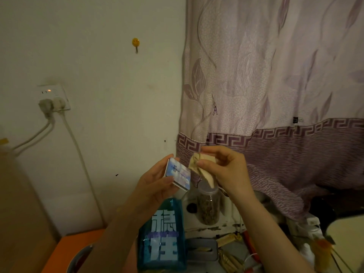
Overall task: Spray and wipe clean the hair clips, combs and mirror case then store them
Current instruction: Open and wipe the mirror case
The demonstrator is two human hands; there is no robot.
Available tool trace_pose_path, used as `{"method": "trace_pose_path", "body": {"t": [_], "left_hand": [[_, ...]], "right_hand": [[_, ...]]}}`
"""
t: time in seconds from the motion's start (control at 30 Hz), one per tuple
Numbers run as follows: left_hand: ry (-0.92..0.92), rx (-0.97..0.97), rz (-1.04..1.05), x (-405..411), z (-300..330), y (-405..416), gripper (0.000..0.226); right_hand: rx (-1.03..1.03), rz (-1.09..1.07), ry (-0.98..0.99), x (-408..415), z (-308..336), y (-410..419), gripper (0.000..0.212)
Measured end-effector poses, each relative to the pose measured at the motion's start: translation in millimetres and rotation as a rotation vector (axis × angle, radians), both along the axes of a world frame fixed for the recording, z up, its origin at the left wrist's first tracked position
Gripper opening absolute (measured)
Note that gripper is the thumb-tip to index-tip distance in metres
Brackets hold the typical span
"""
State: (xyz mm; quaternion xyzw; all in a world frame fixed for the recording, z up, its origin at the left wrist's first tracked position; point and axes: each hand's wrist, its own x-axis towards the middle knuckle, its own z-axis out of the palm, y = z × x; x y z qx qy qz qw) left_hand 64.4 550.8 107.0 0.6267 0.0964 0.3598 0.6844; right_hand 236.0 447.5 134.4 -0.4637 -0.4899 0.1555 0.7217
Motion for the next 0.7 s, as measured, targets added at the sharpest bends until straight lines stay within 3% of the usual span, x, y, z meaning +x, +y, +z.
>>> {"method": "trace_pose_path", "body": {"t": [0.07,0.17,0.37,0.5,0.7], "left_hand": [[-0.017,0.019,-0.052,0,-3,-2,0.083],[-0.041,0.039,-0.083,1,-12,0,0.069],[-0.079,0.035,-0.051,0,-19,7,0.044],[-0.126,-0.046,-0.051,-1,-30,13,0.040],[-0.162,-0.153,-0.050,-3,-28,11,0.065]], "right_hand": [[0.030,-0.101,-0.047,-8,6,6,0.024],[0.071,-0.165,-0.144,-20,10,12,0.024],[0.016,0.056,-0.285,-40,-1,7,0.040],[-0.001,0.070,-0.331,-43,-2,3,0.033],[0.013,0.110,-0.390,-44,-12,-8,0.029]]}}
